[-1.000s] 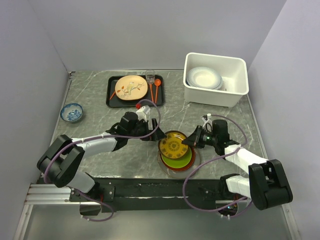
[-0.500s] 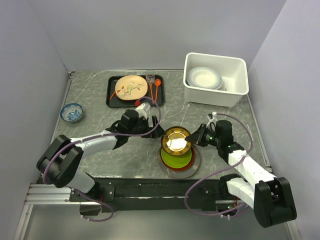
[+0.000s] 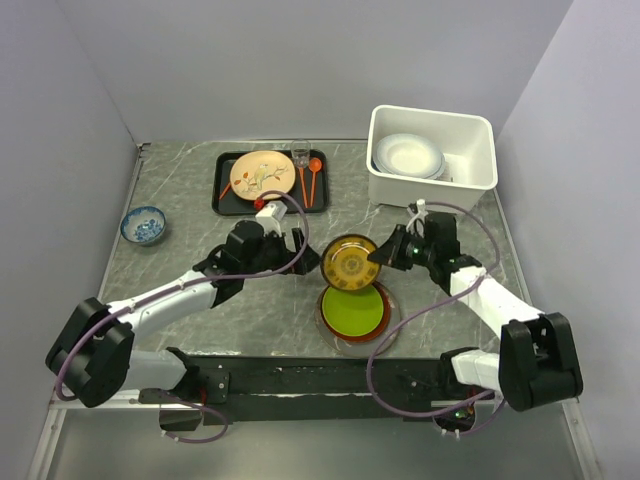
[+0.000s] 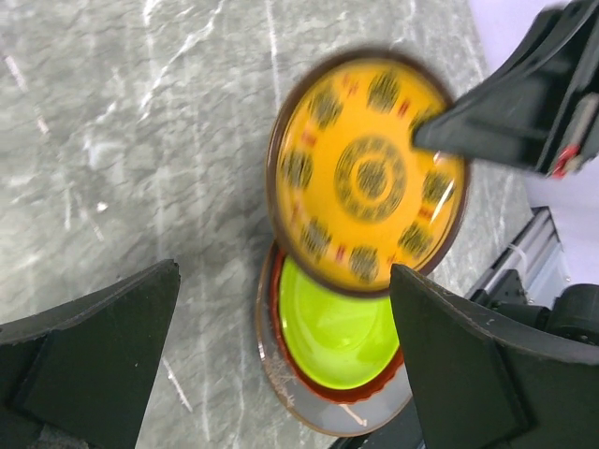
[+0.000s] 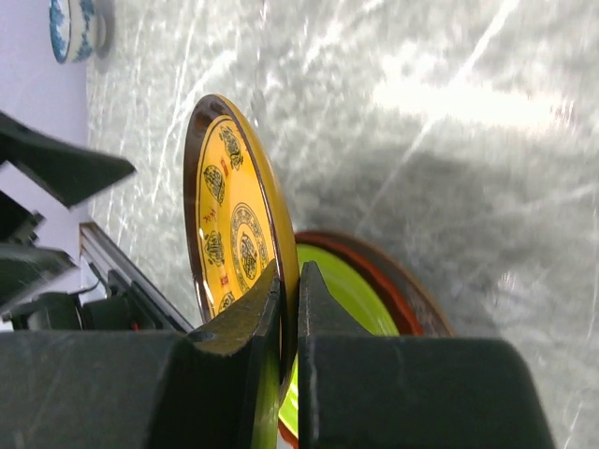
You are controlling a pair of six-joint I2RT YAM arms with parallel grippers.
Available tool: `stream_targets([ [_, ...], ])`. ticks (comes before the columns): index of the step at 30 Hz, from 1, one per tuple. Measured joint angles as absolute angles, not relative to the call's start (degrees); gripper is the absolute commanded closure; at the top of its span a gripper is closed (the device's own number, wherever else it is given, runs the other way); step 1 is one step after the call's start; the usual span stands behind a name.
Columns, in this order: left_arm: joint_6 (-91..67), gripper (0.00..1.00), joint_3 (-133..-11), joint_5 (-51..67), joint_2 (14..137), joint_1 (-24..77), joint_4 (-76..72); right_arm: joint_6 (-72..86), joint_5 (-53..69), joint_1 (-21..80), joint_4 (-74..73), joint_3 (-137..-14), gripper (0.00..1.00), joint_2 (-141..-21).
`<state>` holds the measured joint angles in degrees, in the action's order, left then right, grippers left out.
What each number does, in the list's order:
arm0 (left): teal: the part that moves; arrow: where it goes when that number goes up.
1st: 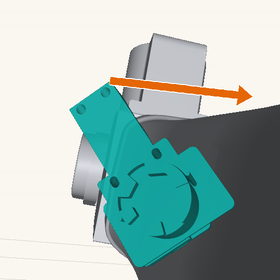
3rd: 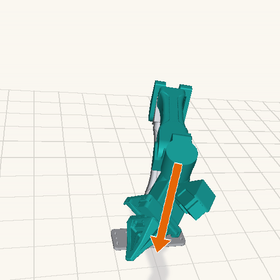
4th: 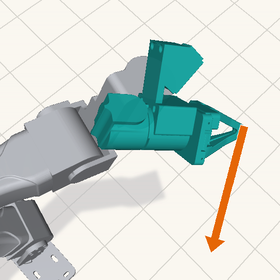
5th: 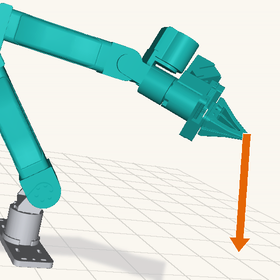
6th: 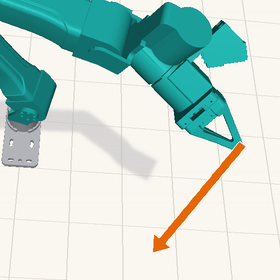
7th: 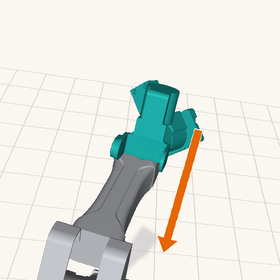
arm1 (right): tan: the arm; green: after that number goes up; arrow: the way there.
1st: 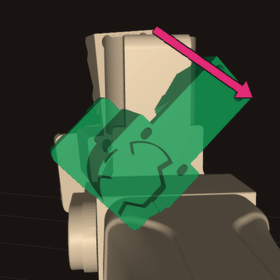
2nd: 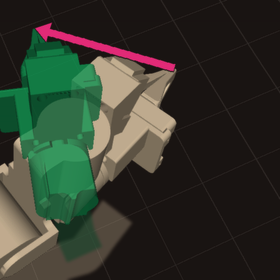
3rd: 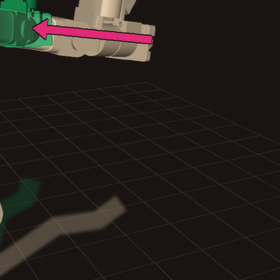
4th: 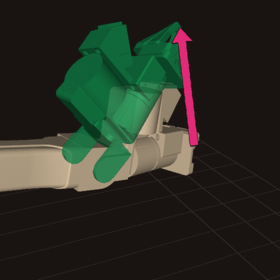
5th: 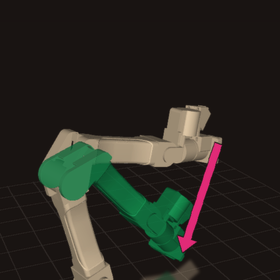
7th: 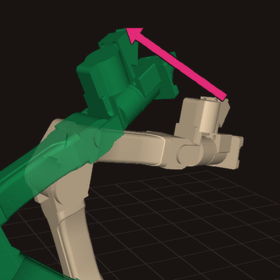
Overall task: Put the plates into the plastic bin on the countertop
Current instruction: Pick up the plate from the corner of the board, then place the plate in the plastic bin.
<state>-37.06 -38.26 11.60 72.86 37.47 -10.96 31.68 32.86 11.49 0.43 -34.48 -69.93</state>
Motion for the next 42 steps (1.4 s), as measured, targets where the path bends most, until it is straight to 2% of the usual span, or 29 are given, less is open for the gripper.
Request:
stream_targets([
  [13, -36.6, 0.01, -36.5, 12.2, 72.4, 37.3, -10.0, 36.4, 35.8, 8.3, 5.4, -42.9, 1.0, -80.0],
  [28, -36.0, 0.01, -36.6, 16.9, 77.4, 37.3, -13.0, 37.8, 36.5, 1.4, 3.6, -52.4, 1.0, -80.4],
  [35, -36.0, 0.01, -36.6, 17.1, 76.7, 37.3, -13.1, 36.8, 36.7, -2.4, -0.2, -63.9, 1.0, -82.9],
  [42, -36.0, 0.01, -36.6, 17.1, 74.5, 37.3, -13.0, 39.3, 37.7, -4.4, 1.1, -65.9, 1.0, -85.3],
])
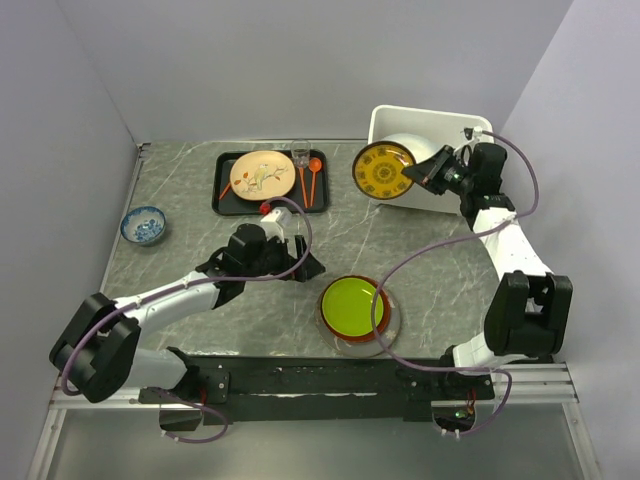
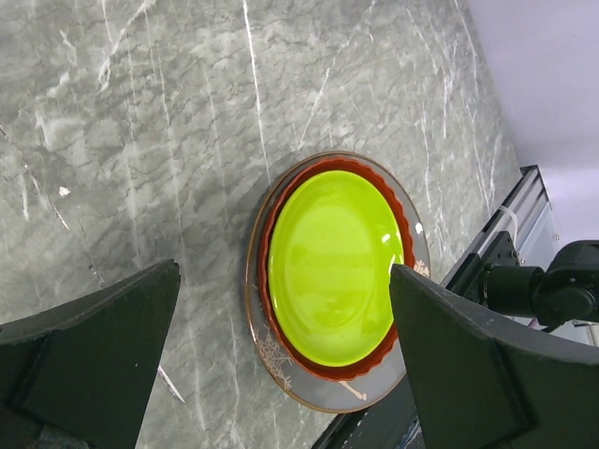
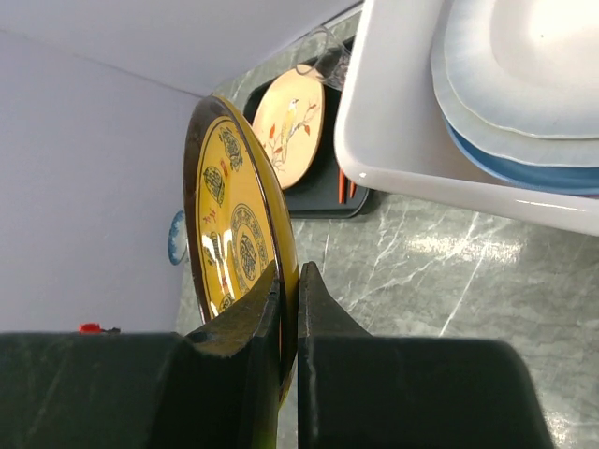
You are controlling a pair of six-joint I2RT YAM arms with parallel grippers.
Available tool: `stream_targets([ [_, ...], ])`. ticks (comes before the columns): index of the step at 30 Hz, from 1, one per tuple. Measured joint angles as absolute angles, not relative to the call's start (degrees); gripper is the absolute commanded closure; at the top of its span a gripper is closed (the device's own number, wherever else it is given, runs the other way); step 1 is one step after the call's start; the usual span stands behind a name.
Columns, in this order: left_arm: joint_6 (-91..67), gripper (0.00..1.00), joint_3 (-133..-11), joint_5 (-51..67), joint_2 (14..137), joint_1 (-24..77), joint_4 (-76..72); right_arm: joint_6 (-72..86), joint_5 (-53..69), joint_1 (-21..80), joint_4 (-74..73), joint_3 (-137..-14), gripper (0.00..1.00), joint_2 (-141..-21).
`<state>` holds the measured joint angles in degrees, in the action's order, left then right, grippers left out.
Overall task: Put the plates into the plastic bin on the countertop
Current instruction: Place the plate in the plastic bin.
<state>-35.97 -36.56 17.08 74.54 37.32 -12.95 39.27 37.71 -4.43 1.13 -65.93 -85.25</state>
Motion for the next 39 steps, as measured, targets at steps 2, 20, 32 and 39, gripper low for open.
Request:
stream_targets([
  [2, -36.0, 0.01, -36.6, 17.1, 74.3, 37.3, -13.0, 39.9, 37.8, -4.6, 1.3, -66.1, 1.0, -86.4],
  [20, -35.3, 0.01, -36.6, 19.7, 75.3, 37.3, -13.6, 42.2, 35.6, -7.7, 0.9, -75.0, 1.0, -91.7],
  [32, -34.3, 0.01, -36.9, 19.7, 76.0, 37.3, -13.3, 45.1, 34.7, -8.7, 1.7, -77.0, 1.0, -97.8],
  [39, -33.7, 0.01, -37.0, 19.5, 76.0, 37.3, -12.4, 46.2, 32.9, -8.7, 3.0, -80.6, 1.0, -100.3],
])
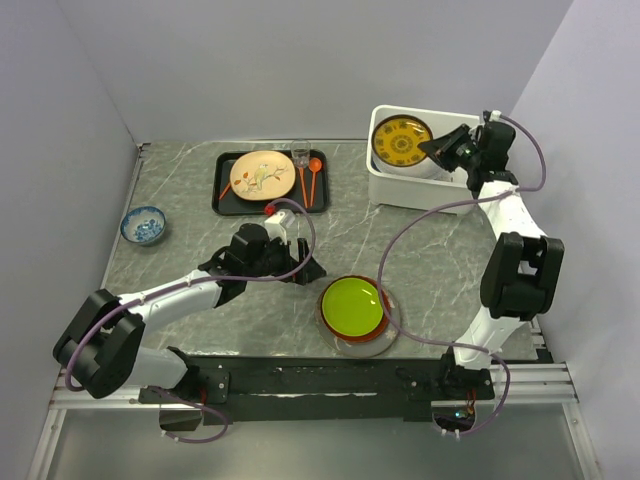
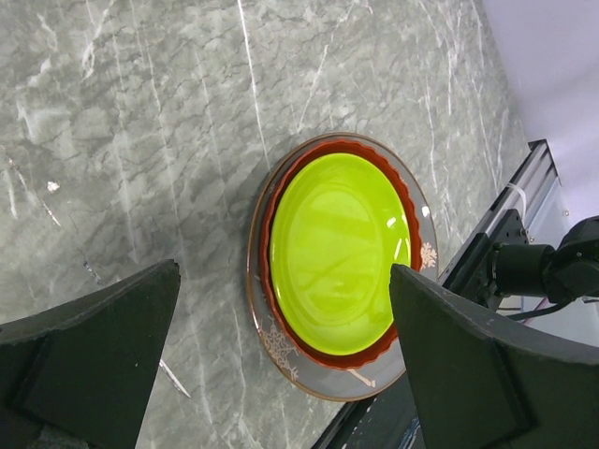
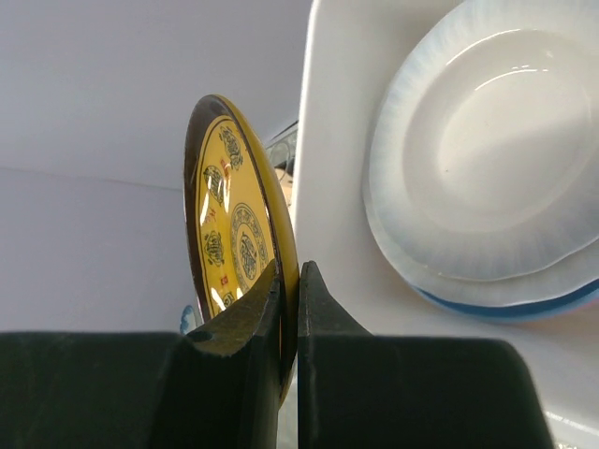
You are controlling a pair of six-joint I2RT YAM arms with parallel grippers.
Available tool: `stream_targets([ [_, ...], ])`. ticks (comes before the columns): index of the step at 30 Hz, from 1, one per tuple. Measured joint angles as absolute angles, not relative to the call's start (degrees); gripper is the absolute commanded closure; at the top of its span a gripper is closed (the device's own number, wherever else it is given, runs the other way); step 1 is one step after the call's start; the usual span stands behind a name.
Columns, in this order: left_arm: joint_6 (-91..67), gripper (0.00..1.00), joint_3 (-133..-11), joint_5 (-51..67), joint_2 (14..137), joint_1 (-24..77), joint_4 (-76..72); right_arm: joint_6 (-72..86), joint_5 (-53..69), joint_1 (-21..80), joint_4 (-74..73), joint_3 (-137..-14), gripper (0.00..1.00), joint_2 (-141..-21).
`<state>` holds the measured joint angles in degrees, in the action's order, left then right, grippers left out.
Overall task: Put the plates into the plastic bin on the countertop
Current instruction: Place the plate in the plastic bin.
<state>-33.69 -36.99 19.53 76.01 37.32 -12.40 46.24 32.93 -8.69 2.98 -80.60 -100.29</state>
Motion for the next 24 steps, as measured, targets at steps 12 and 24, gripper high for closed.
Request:
stream_targets([
  [12, -33.6, 0.01, -37.0, 18.1, 75.4, 37.3, -11.6, 47.5, 30.4, -8.9, 1.0, -84.5, 1.0, -106.4],
  [24, -32.1, 0.01, -38.0, 18.7, 79.5, 37.3, -11.5, 44.4, 25.9, -9.0, -5.1, -93.8, 1.0, -111.0],
])
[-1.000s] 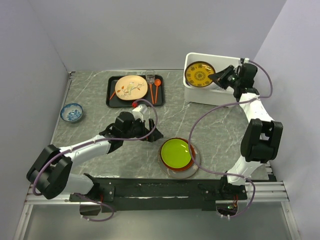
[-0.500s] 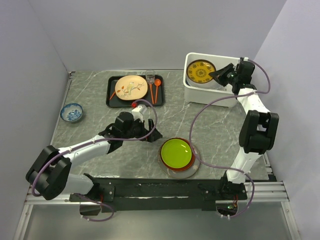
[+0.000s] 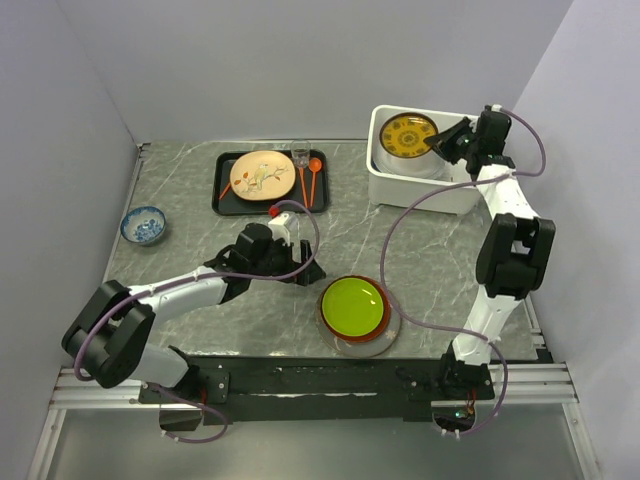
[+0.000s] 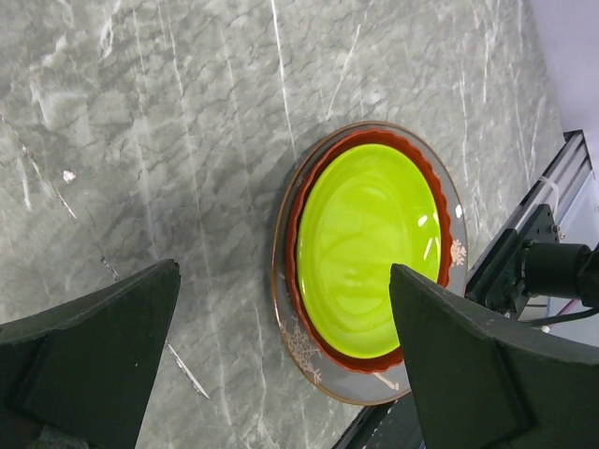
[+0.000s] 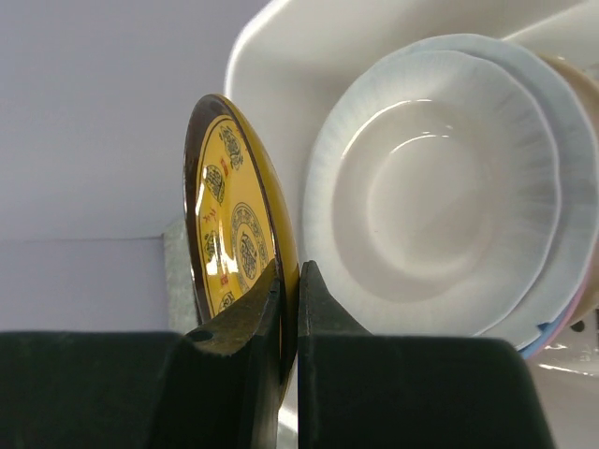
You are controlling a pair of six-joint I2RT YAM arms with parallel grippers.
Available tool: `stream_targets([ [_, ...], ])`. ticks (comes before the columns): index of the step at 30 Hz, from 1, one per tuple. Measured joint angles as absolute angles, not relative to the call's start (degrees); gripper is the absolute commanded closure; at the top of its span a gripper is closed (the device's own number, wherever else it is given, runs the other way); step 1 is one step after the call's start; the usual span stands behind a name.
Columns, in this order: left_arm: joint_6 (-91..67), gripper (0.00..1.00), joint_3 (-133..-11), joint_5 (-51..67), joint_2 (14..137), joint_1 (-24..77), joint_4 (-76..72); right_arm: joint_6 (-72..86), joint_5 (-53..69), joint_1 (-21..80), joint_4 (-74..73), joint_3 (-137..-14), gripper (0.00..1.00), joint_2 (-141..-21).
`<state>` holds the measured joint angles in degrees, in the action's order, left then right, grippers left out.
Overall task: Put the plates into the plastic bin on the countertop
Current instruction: Place the plate in the plastic bin.
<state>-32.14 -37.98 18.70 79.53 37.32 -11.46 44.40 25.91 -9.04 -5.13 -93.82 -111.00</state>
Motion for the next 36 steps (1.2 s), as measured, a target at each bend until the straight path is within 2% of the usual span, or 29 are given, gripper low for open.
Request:
stream_targets([
  [18, -30.8, 0.01, -38.4, 17.5, 78.5, 37.3, -9.5, 42.3, 24.4, -9.5, -9.3, -101.5, 1.0, -122.9],
  [29, -30.7, 0.01, -38.6, 17.7, 79.8, 37.3, -8.7, 42.1, 25.1, -11.5, -9.9, -101.7, 1.0, -124.7],
  [32, -30.8, 0.01, -38.6, 17.7, 79.8, 37.3, -8.8, 42.3, 25.8, -11.7, -9.8, -101.7, 0.93, -125.1],
  [35, -30.8, 0.01, -38.6, 17.7, 79.8, 37.3, -8.8, 42.3, 26.2, -11.7, -9.8, -101.7, 0.75, -125.1],
  [36, -30.9, 0.01, -38.6, 17.7, 79.8, 37.3, -8.8, 42.3, 26.5, -11.7, -9.7, -101.7, 0.63, -125.1],
])
